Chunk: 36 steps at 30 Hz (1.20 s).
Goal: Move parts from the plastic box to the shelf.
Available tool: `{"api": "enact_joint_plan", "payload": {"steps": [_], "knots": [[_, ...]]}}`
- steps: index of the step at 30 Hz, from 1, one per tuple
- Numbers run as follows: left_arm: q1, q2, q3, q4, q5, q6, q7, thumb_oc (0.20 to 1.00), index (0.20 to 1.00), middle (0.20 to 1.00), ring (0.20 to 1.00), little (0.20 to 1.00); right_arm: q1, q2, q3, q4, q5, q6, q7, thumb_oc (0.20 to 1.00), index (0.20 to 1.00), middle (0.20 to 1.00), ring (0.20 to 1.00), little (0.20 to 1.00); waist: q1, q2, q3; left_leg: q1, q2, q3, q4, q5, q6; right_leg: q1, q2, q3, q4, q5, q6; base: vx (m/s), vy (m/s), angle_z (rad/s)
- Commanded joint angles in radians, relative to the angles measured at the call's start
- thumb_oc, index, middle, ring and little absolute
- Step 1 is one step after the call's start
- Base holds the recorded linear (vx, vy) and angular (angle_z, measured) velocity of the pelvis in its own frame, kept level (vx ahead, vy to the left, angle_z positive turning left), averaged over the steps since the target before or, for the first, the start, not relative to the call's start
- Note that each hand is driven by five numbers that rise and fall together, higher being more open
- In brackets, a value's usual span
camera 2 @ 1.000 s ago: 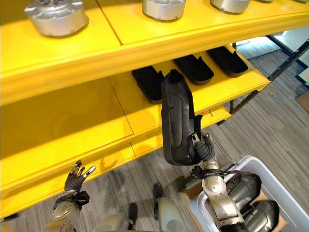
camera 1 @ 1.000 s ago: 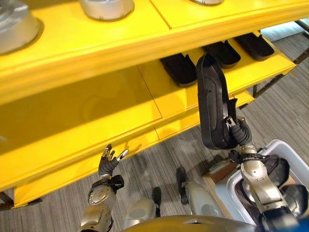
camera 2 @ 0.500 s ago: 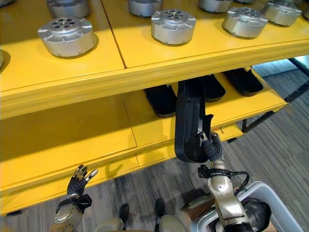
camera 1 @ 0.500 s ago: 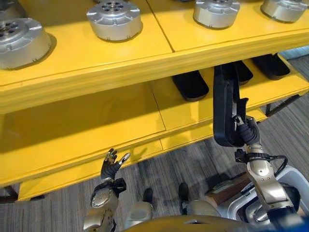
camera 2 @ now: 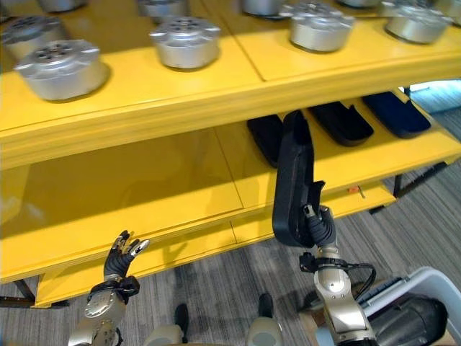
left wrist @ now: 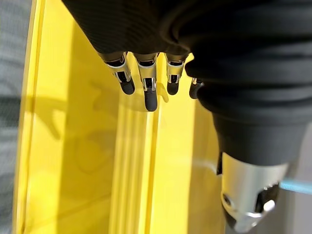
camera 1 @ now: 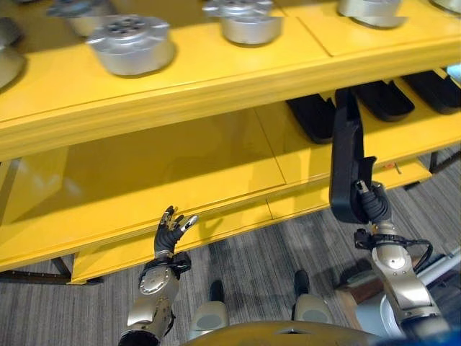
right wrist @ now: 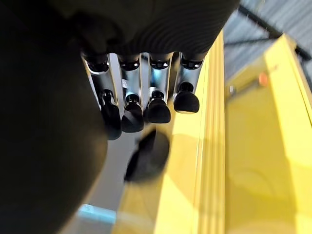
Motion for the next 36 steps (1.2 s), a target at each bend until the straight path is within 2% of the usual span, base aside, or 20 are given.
{"api": "enact_joint_plan", "payload": {"steps": [1,5,10,17,18,22,23,25,26,28,29,32,36], "knots": [[0.002,0.007,0.031,-0.075,0.018,-0.044,-0.008,1.0,1.0,1.0,1.0,1.0,-0.082,-0.028,-0.021,-0.038,0.015,-0.049,0.008,0.2,0.2,0.2,0.2,0.2,0.021,0.023,-0.016,-0.001,0.034,0.028,0.001,0.001,0.017,0.069,0.038,-0.044,0.1,-0.102,0.043,0.01,0.135,0.07],[0.006,0.006,0.031,-0.071,0.017,-0.035,-0.007,1.0,1.0,1.0,1.0,1.0,-0.108,-0.007,0.018,-0.005,0.044,-0.032,0.029,0.2,0.2,0.2,0.2,0.2,0.036,0.008,-0.029,0.013,0.008,0.032,-0.029,-0.004,0.032,0.072,0.014,-0.047,0.079,-0.071,0.063,0.01,0.102,0.05],[0.011,0.003,0.033,-0.071,0.013,-0.032,-0.008,1.0,1.0,1.0,1.0,1.0,-0.162,-0.003,0.067,0.041,0.048,-0.017,0.049,0.2,0.2,0.2,0.2,0.2,0.057,-0.01,-0.038,0.022,-0.002,0.031,-0.042,-0.009,0.039,0.085,0.005,-0.059,0.062,-0.056,0.073,0.01,0.039,-0.01],[0.003,0.013,0.039,-0.07,0.013,-0.026,-0.013,1.0,1.0,1.0,1.0,1.0,-0.283,-0.004,0.129,0.135,0.094,0.008,0.062,0.2,0.2,0.2,0.2,0.2,0.095,-0.031,-0.036,0.023,-0.003,0.022,-0.044,-0.009,0.04,0.098,0.006,-0.081,0.052,-0.047,0.077,0.0,-0.012,0.04],[-0.001,0.021,0.038,-0.077,0.01,-0.025,-0.015,1.0,1.0,1.0,1.0,1.0,-0.354,-0.015,0.143,0.138,0.087,0.014,0.055,0.2,0.2,0.2,0.2,0.2,0.12,-0.041,-0.029,0.011,-0.001,0.012,-0.039,-0.005,0.037,0.1,0.01,-0.095,0.052,-0.051,0.075,-0.01,-0.054,0.15],[-0.01,0.036,0.025,-0.079,0.006,-0.022,-0.018,1.0,1.0,1.0,1.0,1.0,-0.424,-0.023,0.149,0.156,0.076,0.016,0.032,0.2,0.2,0.2,0.2,0.2,0.14,-0.044,-0.014,-0.015,0.005,-0.003,-0.028,-0.001,0.032,0.092,0.013,-0.115,0.06,-0.06,0.071,-0.09,-0.09,0.29],[-0.047,0.086,-0.009,-0.102,-0.012,-0.03,-0.017,1.0,1.0,1.0,1.0,1.0,-0.573,-0.029,0.177,0.164,0.095,0.012,-0.003,0.2,0.2,0.2,0.2,0.2,0.167,-0.035,0.062,-0.112,0.025,-0.026,0.018,0.016,0.025,0.002,0.026,-0.127,0.119,-0.081,0.059,-0.35,-0.154,0.23],[-0.06,0.096,-0.025,-0.107,-0.016,-0.034,-0.015,1.0,1.0,1.0,1.0,1.0,-0.625,-0.031,0.191,0.172,0.102,0.01,-0.014,0.2,0.2,0.2,0.2,0.2,0.172,-0.031,0.084,-0.145,0.03,-0.03,0.036,0.023,0.018,-0.029,0.03,-0.13,0.134,-0.081,0.053,-0.29,-0.104,0.22],[-0.086,0.12,-0.05,-0.118,-0.026,-0.041,-0.011,1.0,1.0,1.0,1.0,1.0,-0.715,-0.048,0.215,0.191,0.106,0.012,-0.038,0.2,0.2,0.2,0.2,0.2,0.176,-0.02,0.12,-0.199,0.035,-0.036,0.063,0.035,0.011,-0.077,0.031,-0.136,0.154,-0.082,0.043,-0.15,-0.024,0.12],[-0.1,0.129,-0.063,-0.122,-0.032,-0.044,-0.008,1.0,1.0,1.0,1.0,1.0,-0.769,-0.059,0.223,0.204,0.104,0.015,-0.051,0.2,0.2,0.2,0.2,0.2,0.177,-0.015,0.134,-0.229,0.04,-0.04,0.081,0.038,0.008,-0.105,0.03,-0.141,0.171,-0.085,0.038,-0.21,-0.038,0.02],[-0.14,0.144,-0.098,-0.146,-0.051,-0.052,0.002,1.0,1.0,1.0,1.0,1.0,-0.911,-0.073,0.245,0.248,0.107,0.015,-0.095,0.2,0.2,0.2,0.2,0.2,0.177,-0.007,0.175,-0.301,0.052,-0.046,0.122,0.045,0.006,-0.186,0.032,-0.134,0.223,-0.089,0.028,-0.28,-0.051,-0.01],[-0.179,0.149,-0.121,-0.159,-0.066,-0.061,0.012,1.0,1.0,1.0,1.0,1.0,-1.006,-0.079,0.251,0.282,0.12,0.012,-0.13,0.2,0.2,0.2,0.2,0.2,0.171,-0.005,0.204,-0.382,0.05,-0.05,0.181,0.043,0.003,-0.261,0.034,-0.135,0.283,-0.098,0.023,-0.18,-0.032,-0.1],[-0.219,0.14,-0.152,-0.153,-0.074,-0.064,0.022,1.0,1.0,1.0,1.0,1.0,-1.109,-0.101,0.26,0.314,0.1,0.015,-0.167,0.2,0.2,0.2,0.2,0.2,0.163,0.003,0.236,-0.485,0.033,-0.053,0.302,-0.003,0.003,-0.361,0.021,-0.12,0.401,-0.139,0.014,-0.1,0.004,0.03]]}}
